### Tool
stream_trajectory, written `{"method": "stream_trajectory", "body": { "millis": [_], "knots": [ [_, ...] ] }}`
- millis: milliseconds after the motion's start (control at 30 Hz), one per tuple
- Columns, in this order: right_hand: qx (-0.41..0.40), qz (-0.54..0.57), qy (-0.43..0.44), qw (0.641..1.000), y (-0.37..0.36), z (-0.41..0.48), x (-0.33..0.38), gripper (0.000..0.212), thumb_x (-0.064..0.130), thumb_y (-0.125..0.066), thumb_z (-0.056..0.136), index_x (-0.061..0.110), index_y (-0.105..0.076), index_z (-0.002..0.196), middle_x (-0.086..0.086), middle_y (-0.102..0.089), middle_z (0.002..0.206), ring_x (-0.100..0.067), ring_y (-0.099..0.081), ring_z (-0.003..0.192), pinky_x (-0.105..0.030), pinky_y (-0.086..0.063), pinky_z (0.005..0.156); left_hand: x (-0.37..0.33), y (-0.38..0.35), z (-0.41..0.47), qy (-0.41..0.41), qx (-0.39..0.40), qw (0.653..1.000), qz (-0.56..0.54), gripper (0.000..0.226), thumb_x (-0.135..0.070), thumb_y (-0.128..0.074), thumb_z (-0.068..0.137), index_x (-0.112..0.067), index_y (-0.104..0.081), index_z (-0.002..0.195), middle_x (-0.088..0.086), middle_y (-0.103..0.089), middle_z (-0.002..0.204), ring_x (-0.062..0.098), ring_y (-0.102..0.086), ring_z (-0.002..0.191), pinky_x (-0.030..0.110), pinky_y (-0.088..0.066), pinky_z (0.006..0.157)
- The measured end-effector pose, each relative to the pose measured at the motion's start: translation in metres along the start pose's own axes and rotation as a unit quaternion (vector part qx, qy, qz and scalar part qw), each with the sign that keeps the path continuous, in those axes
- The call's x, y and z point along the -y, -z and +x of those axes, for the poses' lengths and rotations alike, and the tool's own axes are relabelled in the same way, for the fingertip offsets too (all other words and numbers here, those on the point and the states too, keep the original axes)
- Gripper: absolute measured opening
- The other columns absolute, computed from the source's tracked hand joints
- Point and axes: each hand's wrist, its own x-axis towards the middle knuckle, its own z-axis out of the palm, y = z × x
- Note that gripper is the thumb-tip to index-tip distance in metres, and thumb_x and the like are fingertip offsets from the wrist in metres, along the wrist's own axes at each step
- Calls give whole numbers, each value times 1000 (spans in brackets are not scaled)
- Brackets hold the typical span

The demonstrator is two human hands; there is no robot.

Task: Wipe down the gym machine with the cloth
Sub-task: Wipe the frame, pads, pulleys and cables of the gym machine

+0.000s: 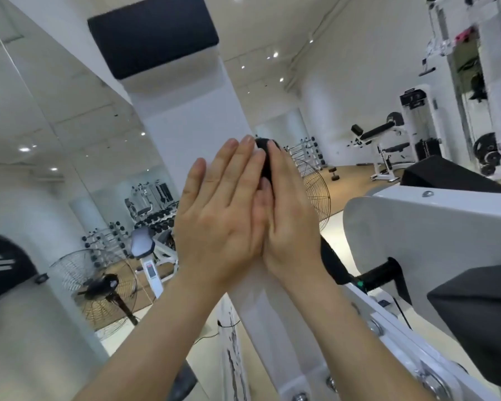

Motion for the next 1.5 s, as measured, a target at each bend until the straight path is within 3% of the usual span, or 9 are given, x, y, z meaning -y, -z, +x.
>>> {"method": "stream_trajectory", "body": {
  "millis": [200,400,500,633,867,1033,1200,1333,1500],
  "knots": [
    [96,-270,81,955,20,-174,-28,55,22,-41,99,12,-26,150,-7,-7,162,-39,-22,143,-54,-27,114,1,5,-3,-46,96,991,84,49,-42,-39,97,-17,-56,136,16,-38,150,31,-33,141,51,-24,115],
    [170,-318,26,932,30,-202,-7,68,29,-55,92,8,-26,150,-15,-19,158,-39,-18,144,-52,-27,114,-13,20,-52,-83,189,978,-9,42,-30,-45,97,-17,-55,136,20,-31,153,37,-26,143,54,-20,116],
    [133,-295,-2,946,30,-166,-4,68,35,-52,94,1,-30,148,-23,-19,157,-42,-14,145,-54,-21,116,-18,34,-81,-12,151,980,-130,32,-13,-51,92,-9,-67,120,18,-49,142,36,-45,132,52,-33,110],
    [239,-356,-7,903,41,-183,-7,58,31,-26,102,-1,-20,150,-26,-13,157,-44,-1,147,-51,-12,119,-48,52,-127,84,180,950,-243,31,-7,-50,91,-5,-69,115,14,-62,121,33,-58,102,36,-45,93],
    [233,-365,84,897,103,-225,-12,55,8,-15,104,1,-68,117,-14,-62,130,-33,-55,124,-43,-51,97,-94,61,-186,138,313,890,-302,42,-3,-60,85,-1,-60,127,16,-58,121,33,-60,92,44,-55,67],
    [237,-406,122,874,144,-236,-13,35,-12,-46,89,3,-72,108,-10,-67,121,-34,-65,94,-42,-54,79,-103,65,-202,154,295,892,-307,39,4,-70,76,-1,-67,115,11,-64,108,31,-61,85,41,-56,60],
    [230,-462,126,847,121,-218,-27,57,1,-52,90,13,-40,145,-12,-37,152,-31,-38,135,-41,-33,110,-109,73,-228,208,250,884,-337,45,6,-70,75,-8,-67,117,5,-58,106,21,-56,81,36,-52,60],
    [211,-403,94,886,112,-242,-43,62,-18,-48,82,4,-46,140,-12,-40,148,-28,-39,138,-44,-33,112,-113,78,-253,293,248,832,-401,49,2,-64,83,-21,-60,126,-8,-50,109,5,-53,82,20,-46,75],
    [276,-313,32,908,140,-293,-27,42,-15,-61,76,3,-70,113,-5,-66,120,-22,-69,97,-35,-57,78,-130,84,-278,412,282,733,-463,42,-19,-53,91,-43,-55,126,-24,-48,112,6,-57,89,18,-46,78]
  ]
}}
